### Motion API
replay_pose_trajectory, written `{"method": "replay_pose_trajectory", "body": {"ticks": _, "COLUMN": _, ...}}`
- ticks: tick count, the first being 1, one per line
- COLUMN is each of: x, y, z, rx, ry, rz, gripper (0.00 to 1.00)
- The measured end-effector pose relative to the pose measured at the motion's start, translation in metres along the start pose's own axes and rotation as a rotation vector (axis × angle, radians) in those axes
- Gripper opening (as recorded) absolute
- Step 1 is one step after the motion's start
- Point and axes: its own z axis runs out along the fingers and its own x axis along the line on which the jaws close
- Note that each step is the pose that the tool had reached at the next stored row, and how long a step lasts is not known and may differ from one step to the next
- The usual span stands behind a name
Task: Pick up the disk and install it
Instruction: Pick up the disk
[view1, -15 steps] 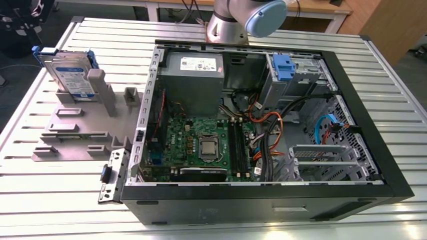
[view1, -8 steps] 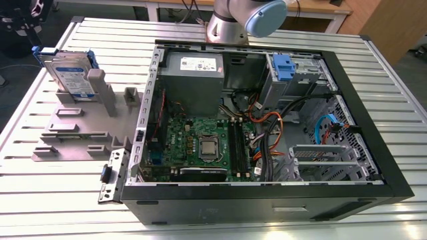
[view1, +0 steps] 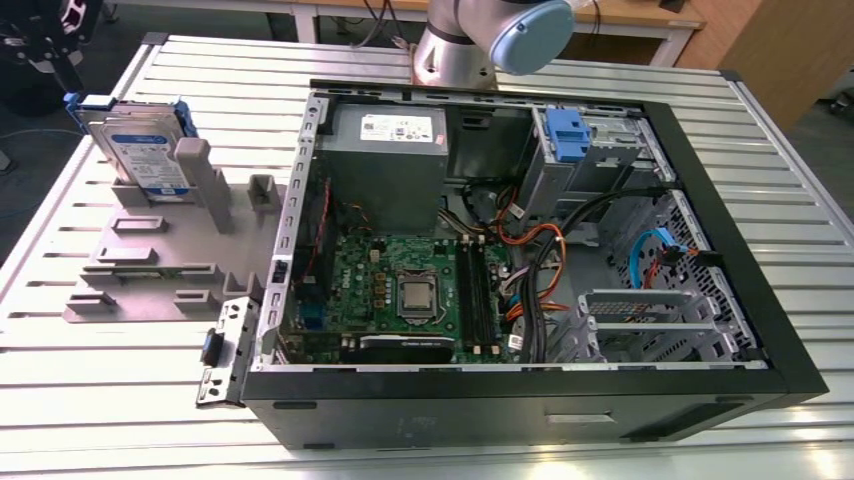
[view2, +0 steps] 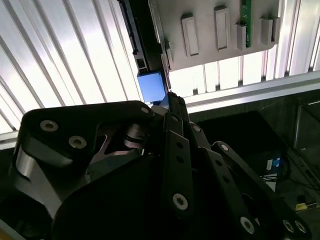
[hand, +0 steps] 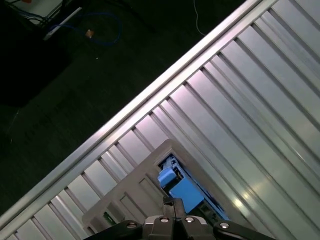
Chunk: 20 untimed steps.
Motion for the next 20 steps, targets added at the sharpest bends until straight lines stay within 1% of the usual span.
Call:
{"method": "replay_pose_trajectory", "body": {"ticks": 5, "x": 0.0000, "y": 0.0000, "z": 0.0000, "rx": 0.0028, "ry": 0.0029, "rz": -0.074, "gripper": 0.11}}
{"method": "replay_pose_trajectory", "body": {"ticks": 7, "x": 0.0000, "y": 0.0000, "z": 0.0000, "rx": 0.0033, "ry": 0.0035, "rz": -0.090, "gripper": 0.11}}
{"method": "replay_pose_trajectory", "body": {"ticks": 20, "x": 0.0000, "y": 0.0000, "z": 0.0000, "rx": 0.0036, "ry": 0.0039, "rz": -0.098, "gripper": 0.11}}
